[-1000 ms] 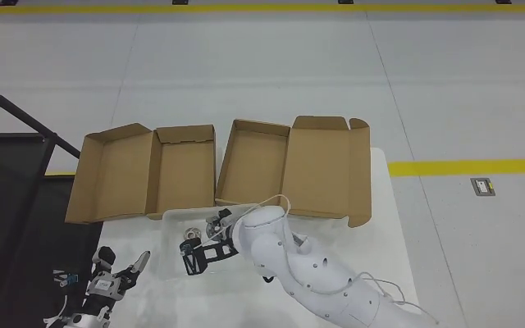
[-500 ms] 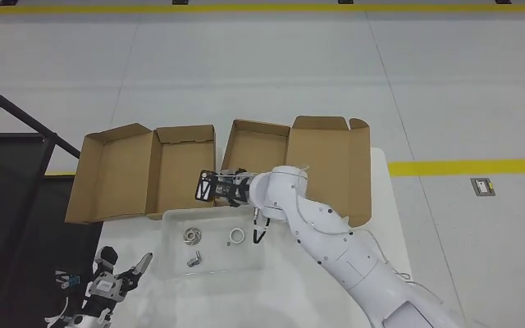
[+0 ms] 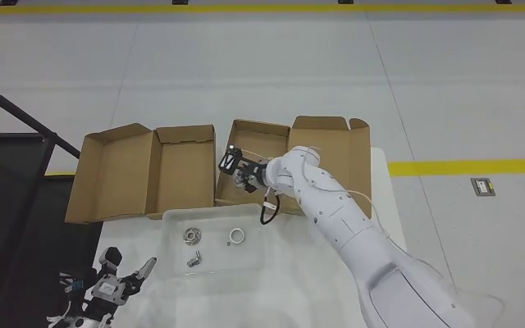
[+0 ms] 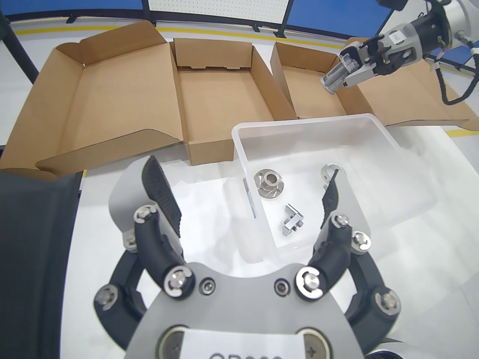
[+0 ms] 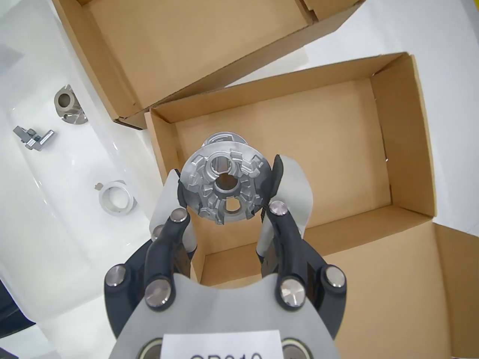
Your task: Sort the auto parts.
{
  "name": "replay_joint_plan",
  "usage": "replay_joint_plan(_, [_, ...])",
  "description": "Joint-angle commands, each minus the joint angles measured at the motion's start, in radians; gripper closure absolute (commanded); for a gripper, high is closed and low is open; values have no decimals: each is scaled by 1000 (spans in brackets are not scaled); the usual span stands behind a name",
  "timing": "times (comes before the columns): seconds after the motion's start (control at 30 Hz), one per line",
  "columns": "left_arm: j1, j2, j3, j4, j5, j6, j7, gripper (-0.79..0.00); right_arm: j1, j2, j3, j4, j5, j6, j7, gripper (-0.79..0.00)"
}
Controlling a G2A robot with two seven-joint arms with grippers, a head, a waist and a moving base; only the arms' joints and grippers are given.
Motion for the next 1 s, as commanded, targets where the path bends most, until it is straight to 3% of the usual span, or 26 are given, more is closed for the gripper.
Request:
replay_joint_plan(0.0, [1, -1, -1, 1, 1, -1, 2, -785, 12, -10, -2, 49, 9, 7, 0, 0])
replay_joint_plan(0.27, [1, -3, 0, 0, 4, -2, 2, -785, 38, -41, 3, 159, 58, 42, 93, 0])
replay_joint_plan(0.5, [-1, -5, 2, 0, 6, 4, -1, -785, 45, -47, 4, 190, 80, -77, 138, 0])
replay_joint_plan(0.97, [-3, -8, 3, -1, 15, 11, -2, -785, 49, -61, -9, 201, 90, -206, 258, 0])
